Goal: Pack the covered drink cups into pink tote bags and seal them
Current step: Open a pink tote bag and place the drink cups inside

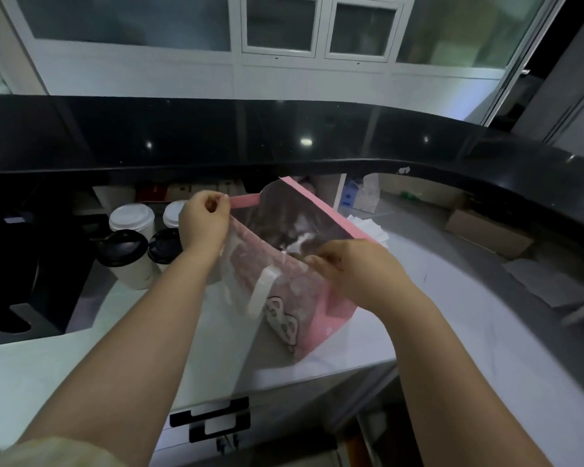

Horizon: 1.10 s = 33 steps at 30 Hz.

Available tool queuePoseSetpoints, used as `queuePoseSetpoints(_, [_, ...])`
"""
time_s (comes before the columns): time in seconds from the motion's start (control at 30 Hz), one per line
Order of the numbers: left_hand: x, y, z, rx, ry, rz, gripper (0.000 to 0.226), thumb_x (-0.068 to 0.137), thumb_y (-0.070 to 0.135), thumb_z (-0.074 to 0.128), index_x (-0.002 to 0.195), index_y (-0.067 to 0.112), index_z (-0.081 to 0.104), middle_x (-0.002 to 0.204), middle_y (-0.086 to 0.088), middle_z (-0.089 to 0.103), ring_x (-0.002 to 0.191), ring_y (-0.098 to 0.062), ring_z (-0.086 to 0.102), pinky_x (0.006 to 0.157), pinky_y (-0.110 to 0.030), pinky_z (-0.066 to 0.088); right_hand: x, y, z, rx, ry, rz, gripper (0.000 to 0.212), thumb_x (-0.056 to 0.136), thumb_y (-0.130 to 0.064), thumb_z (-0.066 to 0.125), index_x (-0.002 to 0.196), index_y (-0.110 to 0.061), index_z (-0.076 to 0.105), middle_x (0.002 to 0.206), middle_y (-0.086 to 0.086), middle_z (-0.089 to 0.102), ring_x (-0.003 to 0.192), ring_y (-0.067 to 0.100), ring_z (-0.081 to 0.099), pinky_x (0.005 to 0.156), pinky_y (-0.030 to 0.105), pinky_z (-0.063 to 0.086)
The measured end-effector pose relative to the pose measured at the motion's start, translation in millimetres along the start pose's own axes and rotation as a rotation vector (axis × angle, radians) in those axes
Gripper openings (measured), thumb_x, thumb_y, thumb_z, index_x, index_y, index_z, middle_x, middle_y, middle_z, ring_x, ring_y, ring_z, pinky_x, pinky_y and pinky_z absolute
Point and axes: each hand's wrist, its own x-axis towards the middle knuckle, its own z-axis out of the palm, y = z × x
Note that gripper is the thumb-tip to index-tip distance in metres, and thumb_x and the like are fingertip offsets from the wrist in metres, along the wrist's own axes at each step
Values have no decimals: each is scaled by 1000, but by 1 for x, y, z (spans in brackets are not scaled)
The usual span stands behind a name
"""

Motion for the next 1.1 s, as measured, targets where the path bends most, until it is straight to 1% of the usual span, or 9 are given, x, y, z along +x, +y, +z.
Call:
queuePoseSetpoints(0.13, [-29,-6,-22,-29,75,47,17,91,31,64,76,37,60,74,20,61,73,0,60,62,-18,42,18,14,-3,132,-131,178,25,94,-47,50,101,-28,64,96,-3,67,81,18,61,71,35,54])
queuePoseSetpoints(0.2, [-46,-8,-31,-22,97,76,23,87,27,70,71,39,59,68,21,61,67,2,60,60,-19,43,27,20,-2,196,-103,222,23,95,-38,52,112,-27,63,106,0,67,87,20,62,76,36,55])
queuePoseSetpoints(0.27, [-61,-8,-38,7,106,81,27,83,23,73,67,41,59,64,21,61,64,5,60,58,-17,42,35,23,3,221,-66,227,28,96,-31,52,123,-29,58,115,0,66,90,21,62,73,32,53])
queuePoseSetpoints(0.4, [-73,-3,-44,40,76,72,20,81,21,73,72,37,64,67,19,65,66,1,63,57,-18,43,46,22,15,231,0,218,29,96,-29,48,125,-27,55,118,2,66,99,26,61,84,40,53])
queuePoseSetpoints(0.53, [-76,3,-46,30,59,49,11,84,20,71,86,30,68,71,15,65,68,2,62,58,-18,45,55,12,22,137,222,106,30,94,-26,54,124,-25,59,125,-2,60,112,22,52,95,40,48])
queuePoseSetpoints(0.7, [-79,2,-46,5,22,14,19,83,21,72,91,37,66,79,22,65,69,2,62,55,-15,44,68,2,35,303,144,46,30,93,-29,59,123,-30,58,125,-8,57,114,15,51,96,33,47])
queuePoseSetpoints(0.77, [-80,1,-46,-35,21,23,18,84,24,72,88,40,66,82,23,65,70,-2,63,55,-12,47,71,7,35,306,180,40,27,92,-27,61,120,-28,60,122,-7,59,114,16,51,94,32,44])
queuePoseSetpoints(0.9, [-84,-7,-46,-19,38,81,4,88,42,65,91,43,66,90,19,69,82,-1,65,67,-10,48,76,15,28,187,293,-65,24,89,-24,65,113,-23,66,117,-4,64,115,19,47,99,37,40])
queuePoseSetpoints(1.1, [-77,0,-53,260,109,227,23,90,42,57,100,25,70,97,16,64,92,0,59,78,-13,44,83,-21,20,263,182,-323,30,86,-17,68,116,-21,66,117,-4,64,114,15,47,98,35,41])
